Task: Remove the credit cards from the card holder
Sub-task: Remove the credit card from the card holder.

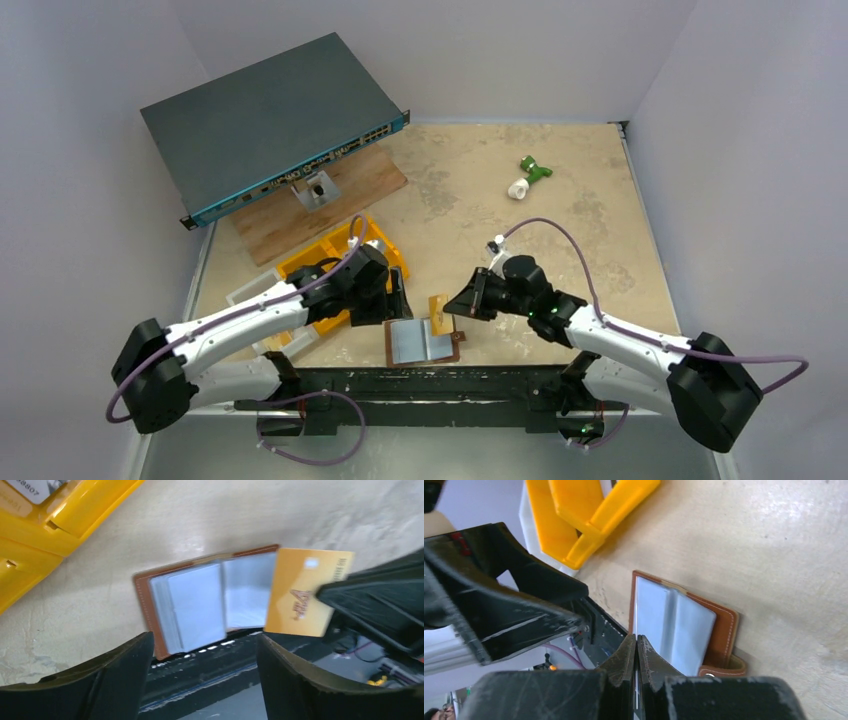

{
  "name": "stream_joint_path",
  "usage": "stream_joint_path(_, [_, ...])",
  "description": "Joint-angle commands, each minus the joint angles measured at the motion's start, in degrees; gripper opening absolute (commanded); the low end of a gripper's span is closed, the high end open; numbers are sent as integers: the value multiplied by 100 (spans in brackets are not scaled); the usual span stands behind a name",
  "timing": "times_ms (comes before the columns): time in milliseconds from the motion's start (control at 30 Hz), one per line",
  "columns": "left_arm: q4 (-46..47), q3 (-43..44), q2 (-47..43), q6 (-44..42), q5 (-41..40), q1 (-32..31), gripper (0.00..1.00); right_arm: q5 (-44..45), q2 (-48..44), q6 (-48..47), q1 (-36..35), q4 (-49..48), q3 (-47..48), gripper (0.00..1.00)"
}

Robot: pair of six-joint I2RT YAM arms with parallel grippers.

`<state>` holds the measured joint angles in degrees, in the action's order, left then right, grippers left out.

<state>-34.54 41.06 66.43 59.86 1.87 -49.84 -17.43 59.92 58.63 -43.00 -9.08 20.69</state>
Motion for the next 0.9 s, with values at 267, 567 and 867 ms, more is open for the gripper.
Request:
stream_joint_path(267, [249,41,-1719,-806,1092,741,86,-690,4,331,27,-535,749,0])
stream_joint_path(567, [1031,-200,-2230,-920,2195,1025,83,-1597,506,1164,29,-2112,1082,0])
stream_joint_path(867, [1888,-430,-2194,-619,2823,1100,70,-1924,703,1622,27,-2895,1097,0])
